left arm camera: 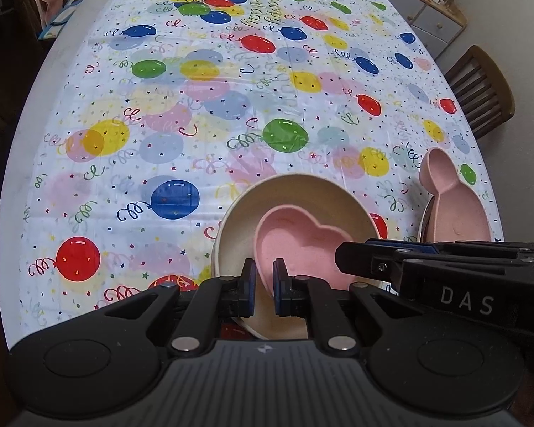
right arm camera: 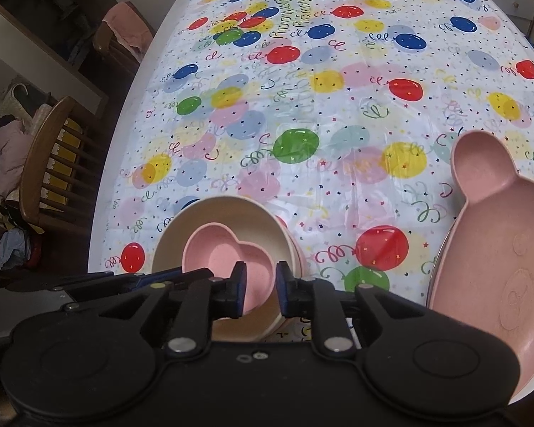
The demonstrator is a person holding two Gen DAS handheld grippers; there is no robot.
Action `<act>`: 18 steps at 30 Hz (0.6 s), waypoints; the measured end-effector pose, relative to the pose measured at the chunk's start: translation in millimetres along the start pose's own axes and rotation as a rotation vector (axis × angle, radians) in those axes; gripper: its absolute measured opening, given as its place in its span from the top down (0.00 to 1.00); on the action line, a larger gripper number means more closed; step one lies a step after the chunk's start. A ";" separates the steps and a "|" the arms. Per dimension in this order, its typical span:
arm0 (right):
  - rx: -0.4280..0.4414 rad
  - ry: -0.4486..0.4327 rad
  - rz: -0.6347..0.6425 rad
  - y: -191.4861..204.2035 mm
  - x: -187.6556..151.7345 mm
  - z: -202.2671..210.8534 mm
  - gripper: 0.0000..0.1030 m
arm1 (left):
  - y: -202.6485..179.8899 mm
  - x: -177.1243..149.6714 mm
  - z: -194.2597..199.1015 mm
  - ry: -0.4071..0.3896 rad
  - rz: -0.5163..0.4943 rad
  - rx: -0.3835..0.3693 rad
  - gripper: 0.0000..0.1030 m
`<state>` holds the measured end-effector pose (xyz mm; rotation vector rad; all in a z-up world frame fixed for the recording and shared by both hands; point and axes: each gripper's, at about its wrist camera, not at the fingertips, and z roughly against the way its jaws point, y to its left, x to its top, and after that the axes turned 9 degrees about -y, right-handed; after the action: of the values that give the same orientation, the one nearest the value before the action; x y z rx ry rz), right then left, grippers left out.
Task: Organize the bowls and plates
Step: 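Lower the heart dish into the cream bowl and open both grippers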
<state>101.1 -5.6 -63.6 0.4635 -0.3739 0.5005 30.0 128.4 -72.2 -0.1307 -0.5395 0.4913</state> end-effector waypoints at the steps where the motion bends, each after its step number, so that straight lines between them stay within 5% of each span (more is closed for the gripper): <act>1: 0.002 -0.002 0.001 0.4 0.1 1.3 0.82 | -0.3 -0.2 1.5 -0.002 -0.003 -0.001 0.91; 10: 0.021 -0.036 0.020 3.7 0.9 17.6 0.66 | 2.6 1.2 17.0 -0.029 -0.015 -0.022 0.91; 18: 0.036 -0.076 0.044 5.2 -1.9 33.5 0.62 | -1.2 1.2 36.6 -0.078 -0.053 -0.049 0.89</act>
<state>89.1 -19.3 -34.9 0.5111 -0.4499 0.5342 12.3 127.7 -40.2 -0.1441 -0.6295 0.4330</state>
